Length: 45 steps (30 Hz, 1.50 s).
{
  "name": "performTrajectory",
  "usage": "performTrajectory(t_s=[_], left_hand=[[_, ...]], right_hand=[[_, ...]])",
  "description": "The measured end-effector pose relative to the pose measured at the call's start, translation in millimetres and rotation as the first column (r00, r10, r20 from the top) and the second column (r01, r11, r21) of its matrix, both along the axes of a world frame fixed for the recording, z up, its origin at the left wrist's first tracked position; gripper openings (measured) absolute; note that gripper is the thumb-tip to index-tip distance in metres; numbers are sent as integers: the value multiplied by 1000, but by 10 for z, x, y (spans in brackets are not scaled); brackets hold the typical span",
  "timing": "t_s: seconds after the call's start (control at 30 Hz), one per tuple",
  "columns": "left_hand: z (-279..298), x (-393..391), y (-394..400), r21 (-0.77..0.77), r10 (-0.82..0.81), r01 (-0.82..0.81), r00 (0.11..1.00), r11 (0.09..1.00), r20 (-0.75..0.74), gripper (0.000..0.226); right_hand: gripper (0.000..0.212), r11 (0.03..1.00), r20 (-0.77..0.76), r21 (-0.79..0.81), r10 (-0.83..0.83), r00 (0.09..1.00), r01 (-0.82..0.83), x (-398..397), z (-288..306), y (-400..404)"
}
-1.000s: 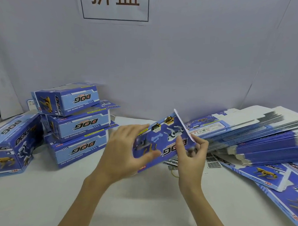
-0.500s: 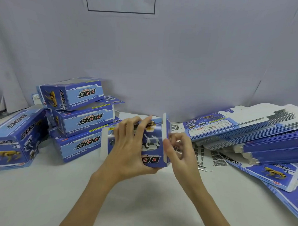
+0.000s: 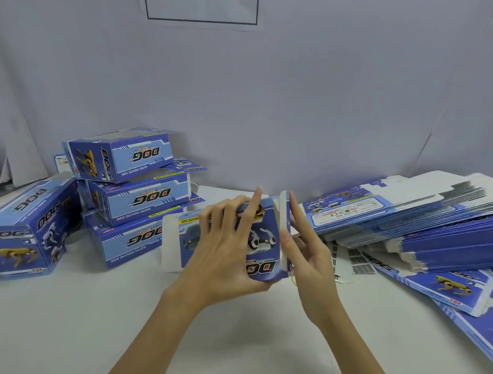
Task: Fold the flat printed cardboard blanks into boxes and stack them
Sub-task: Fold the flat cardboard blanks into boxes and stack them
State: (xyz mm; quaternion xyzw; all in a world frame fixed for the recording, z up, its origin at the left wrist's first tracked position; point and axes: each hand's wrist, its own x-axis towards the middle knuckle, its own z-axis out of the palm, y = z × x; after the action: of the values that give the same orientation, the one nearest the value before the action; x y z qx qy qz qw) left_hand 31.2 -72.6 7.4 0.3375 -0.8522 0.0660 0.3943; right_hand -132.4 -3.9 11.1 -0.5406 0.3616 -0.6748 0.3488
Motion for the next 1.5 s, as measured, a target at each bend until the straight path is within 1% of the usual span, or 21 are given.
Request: performTrajectory(t_s=[0.03, 0.1, 0.13, 0.17, 0.27, 0.3, 0.5, 0.7, 0.8, 0.87, 0.93, 1.03, 1.1, 1.13, 1.2, 1.23, 1.27, 1.37, 1.5], left_hand=[[2, 6, -2, -3, 0, 0, 1000, 1000, -2, 132], [18, 34, -13, 10, -7, 7, 1000, 1000, -13, 131], [28, 50, -18, 19, -9, 9, 1000, 1000, -12, 131], [37, 62, -20, 21, -7, 7, 1000, 1000, -2, 131], [49, 62, -5, -22, 15, -15, 999, 1000, 34, 128], [57, 60, 6, -34, 23, -22, 999, 999, 39, 127], [86, 74, 32, -50, 38, -37, 999, 998, 24, 124], [69, 57, 35, -64, 45, -43, 999, 997, 30, 124], [62, 56, 32, -65, 51, -49, 998, 997, 36, 124], [55, 41, 36, -60, 46, -44, 999, 997, 24, 123], [45, 19, 40, -62, 40, -40, 999, 997, 7, 120], [28, 21, 22, -63, 48, -47, 999, 997, 16, 120], [19, 33, 8, -55, 44, -42, 998, 998, 33, 123], [15, 42, 1, -50, 39, -37, 999, 998, 36, 123], [31, 68, -19, -42, 30, -29, 999, 999, 33, 122], [48, 84, -28, -36, 27, -26, 999, 999, 23, 121], [68, 102, -35, -26, 22, -22, 1000, 999, 5, 122], [105, 131, -37, 4, 0, 0, 999, 1000, -47, 123], [92, 105, -10, 32, 2, 0, 998, 999, -55, 122]], right_hand=[[51, 1000, 34, -6, 8, 999, -8, -9, -4, 2], [46, 999, 152, 23, 19, 988, -23, -47, 15, 0], [45, 999, 182, 37, 11, 983, -18, -71, 24, 1], [45, 999, 169, 39, -2, 986, -5, -88, 32, 5], [48, 999, 26, 27, -22, 999, 21, -73, 11, 16], [49, 999, 3, 29, -19, 1000, 19, -56, -1, 18], [49, 999, -5, 6, -32, 999, 32, -19, -19, 21], [49, 996, -80, -12, -91, 993, 90, 23, -46, -4], [50, 996, -65, -7, -89, 994, 88, 50, -73, 10], [49, 997, -37, 8, -74, 997, 75, 75, -102, 26], [47, 997, -42, 34, -72, 997, 73, 120, -99, 0], [43, 986, -100, 153, -54, 993, 69, 131, -69, -26], [46, 993, -190, 112, -24, 982, 46, 117, -98, 14], [46, 996, -195, 88, -3, 981, 20, 108, -107, 37], [52, 996, -123, 78, 52, 991, -43, 57, -97, 73], [56, 997, -107, 59, 48, 993, -41, 32, -63, 48], [59, 999, -127, 44, 25, 992, -19, 9, -42, 54], [54, 999, -207, 4, -39, 978, 41, -21, -21, 34], [49, 996, -198, -32, -87, 976, 82, 52, -104, 5]])
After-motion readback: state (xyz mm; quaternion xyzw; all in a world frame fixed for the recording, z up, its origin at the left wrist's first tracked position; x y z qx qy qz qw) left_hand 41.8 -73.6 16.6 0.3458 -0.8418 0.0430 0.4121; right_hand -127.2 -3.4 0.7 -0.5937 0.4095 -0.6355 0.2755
